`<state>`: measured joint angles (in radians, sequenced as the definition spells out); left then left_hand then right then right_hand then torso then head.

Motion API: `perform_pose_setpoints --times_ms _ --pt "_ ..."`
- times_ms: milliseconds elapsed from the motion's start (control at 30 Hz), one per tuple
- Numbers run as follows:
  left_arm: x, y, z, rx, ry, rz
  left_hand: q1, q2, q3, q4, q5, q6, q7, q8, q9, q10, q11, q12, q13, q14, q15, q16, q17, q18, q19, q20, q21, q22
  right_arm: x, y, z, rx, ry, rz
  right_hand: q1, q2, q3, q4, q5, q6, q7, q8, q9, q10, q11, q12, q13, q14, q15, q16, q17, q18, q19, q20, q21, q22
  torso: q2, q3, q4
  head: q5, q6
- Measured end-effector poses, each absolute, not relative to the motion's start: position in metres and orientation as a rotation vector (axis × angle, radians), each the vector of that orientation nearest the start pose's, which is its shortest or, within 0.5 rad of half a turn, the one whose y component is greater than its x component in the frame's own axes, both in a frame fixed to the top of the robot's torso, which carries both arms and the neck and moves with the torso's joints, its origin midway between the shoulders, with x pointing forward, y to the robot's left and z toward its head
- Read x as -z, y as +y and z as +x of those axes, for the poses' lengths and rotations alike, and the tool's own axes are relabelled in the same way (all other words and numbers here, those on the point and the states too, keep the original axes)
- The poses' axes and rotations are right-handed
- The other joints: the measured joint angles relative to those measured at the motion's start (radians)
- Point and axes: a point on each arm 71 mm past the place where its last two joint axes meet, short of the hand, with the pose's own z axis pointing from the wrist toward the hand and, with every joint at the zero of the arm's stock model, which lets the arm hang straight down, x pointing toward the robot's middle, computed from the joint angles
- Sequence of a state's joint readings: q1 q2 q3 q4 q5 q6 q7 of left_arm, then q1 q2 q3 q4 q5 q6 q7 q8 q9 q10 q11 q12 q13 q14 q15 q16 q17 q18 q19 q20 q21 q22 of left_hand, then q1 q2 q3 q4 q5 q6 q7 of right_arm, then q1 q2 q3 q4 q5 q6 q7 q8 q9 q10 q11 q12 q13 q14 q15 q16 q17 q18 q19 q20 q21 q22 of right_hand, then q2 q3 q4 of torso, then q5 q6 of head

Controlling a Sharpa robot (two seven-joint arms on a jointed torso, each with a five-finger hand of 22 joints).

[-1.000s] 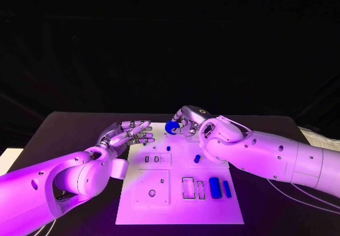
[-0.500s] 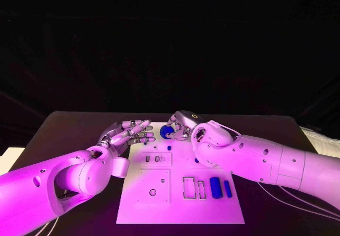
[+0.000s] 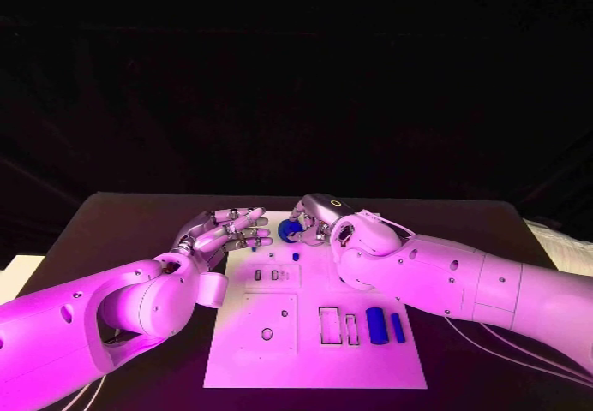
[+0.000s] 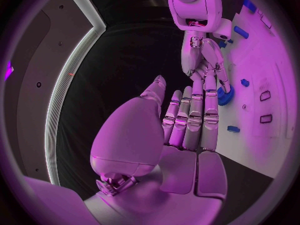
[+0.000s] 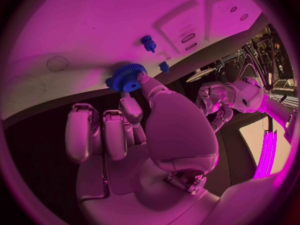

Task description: Assemble the parts on the task board

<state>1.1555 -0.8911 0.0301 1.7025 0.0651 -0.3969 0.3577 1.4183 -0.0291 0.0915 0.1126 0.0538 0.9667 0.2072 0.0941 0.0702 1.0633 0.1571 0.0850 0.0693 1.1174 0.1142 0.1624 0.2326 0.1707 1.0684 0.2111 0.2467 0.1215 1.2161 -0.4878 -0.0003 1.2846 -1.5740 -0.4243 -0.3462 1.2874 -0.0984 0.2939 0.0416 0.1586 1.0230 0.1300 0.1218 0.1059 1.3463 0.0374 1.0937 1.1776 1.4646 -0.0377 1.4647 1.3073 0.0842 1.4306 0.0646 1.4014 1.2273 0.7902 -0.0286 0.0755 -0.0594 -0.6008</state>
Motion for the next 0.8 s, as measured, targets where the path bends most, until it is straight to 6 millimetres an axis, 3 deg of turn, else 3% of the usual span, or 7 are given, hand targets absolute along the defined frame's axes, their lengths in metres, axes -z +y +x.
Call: perform_pose_setpoints --times_ms 167,300,500,567,800 --pt "0.164 0.186 0.458 1.613 1.414 -1.233 0.000 0.000 0.000 0.000 0.000 0.000 0.000 0.000 0.000 0.000 0.000 0.000 0.000 0.000 0.000 0.000 0.000 0.000 0.000 0.000 0.000 0.000 0.168 -0.095 0.530 -0.538 1.526 -0.078 -0.008 -0.010 -0.003 0.003 0.003 -0.043 0.009 -0.027 -0.009 -0.029 0.011 -0.054 -0.037 0.000 0.000 0.000 0.000 0.000 -0.002 0.002 0.000 -0.006 0.000 0.0000 -0.0003 0.000 0.001" --pt "0.164 0.186 0.458 1.613 1.415 -1.234 0.000 0.000 0.000 0.000 0.000 0.000 0.000 0.000 0.000 0.000 0.000 0.000 0.000 0.000 0.000 0.000 0.000 0.000 0.000 0.000 0.000 0.000 0.169 -0.097 0.532 -0.529 1.533 -0.077 -0.012 -0.014 -0.011 0.012 -0.004 -0.096 0.021 -0.058 -0.026 -0.068 0.022 -0.127 -0.091 0.000 0.011 0.004 0.000 0.000 -0.009 0.009 0.000 -0.015 0.000 -0.0001 -0.0002 -0.002 0.001" --pt "0.164 0.187 0.457 1.613 1.416 -1.235 0.000 0.000 0.000 0.000 0.000 0.000 0.000 0.000 0.000 0.000 0.000 0.000 0.000 0.000 0.000 0.000 0.001 0.000 0.000 0.000 0.000 0.000 0.169 -0.099 0.532 -0.530 1.536 -0.069 -0.024 -0.026 -0.033 0.034 -0.004 -0.120 0.031 -0.058 -0.034 -0.079 0.028 -0.153 -0.113 0.000 0.018 0.004 0.001 0.000 -0.009 0.016 -0.004 -0.017 0.000 0.0000 0.0000 -0.003 0.001" --pt "0.164 0.187 0.457 1.614 1.417 -1.235 0.000 0.000 0.000 0.000 0.000 0.000 0.000 0.000 0.000 0.000 0.000 0.000 0.000 0.000 0.000 0.000 0.002 0.000 0.000 0.000 0.000 0.000 0.168 -0.100 0.531 -0.536 1.535 -0.065 -0.024 -0.026 -0.034 0.035 0.014 -0.120 0.031 -0.058 -0.034 -0.079 0.028 -0.153 -0.112 0.000 0.018 0.004 0.001 0.000 -0.009 0.016 -0.004 -0.017 0.000 0.0003 0.0001 -0.004 0.001" --pt "0.164 0.188 0.457 1.612 1.416 -1.236 0.000 0.000 0.000 0.000 0.000 0.000 0.000 0.000 0.000 0.000 0.000 0.000 0.000 0.000 0.000 0.000 0.002 0.000 0.000 0.000 0.000 0.000 0.164 -0.115 0.521 -0.581 1.516 -0.038 -0.017 -0.019 -0.037 0.037 0.061 -0.095 0.018 -0.049 -0.031 -0.073 0.023 -0.138 -0.101 0.000 0.018 0.004 0.001 0.000 -0.009 0.016 -0.004 -0.012 0.000 0.0012 -0.0004 -0.003 -0.001"
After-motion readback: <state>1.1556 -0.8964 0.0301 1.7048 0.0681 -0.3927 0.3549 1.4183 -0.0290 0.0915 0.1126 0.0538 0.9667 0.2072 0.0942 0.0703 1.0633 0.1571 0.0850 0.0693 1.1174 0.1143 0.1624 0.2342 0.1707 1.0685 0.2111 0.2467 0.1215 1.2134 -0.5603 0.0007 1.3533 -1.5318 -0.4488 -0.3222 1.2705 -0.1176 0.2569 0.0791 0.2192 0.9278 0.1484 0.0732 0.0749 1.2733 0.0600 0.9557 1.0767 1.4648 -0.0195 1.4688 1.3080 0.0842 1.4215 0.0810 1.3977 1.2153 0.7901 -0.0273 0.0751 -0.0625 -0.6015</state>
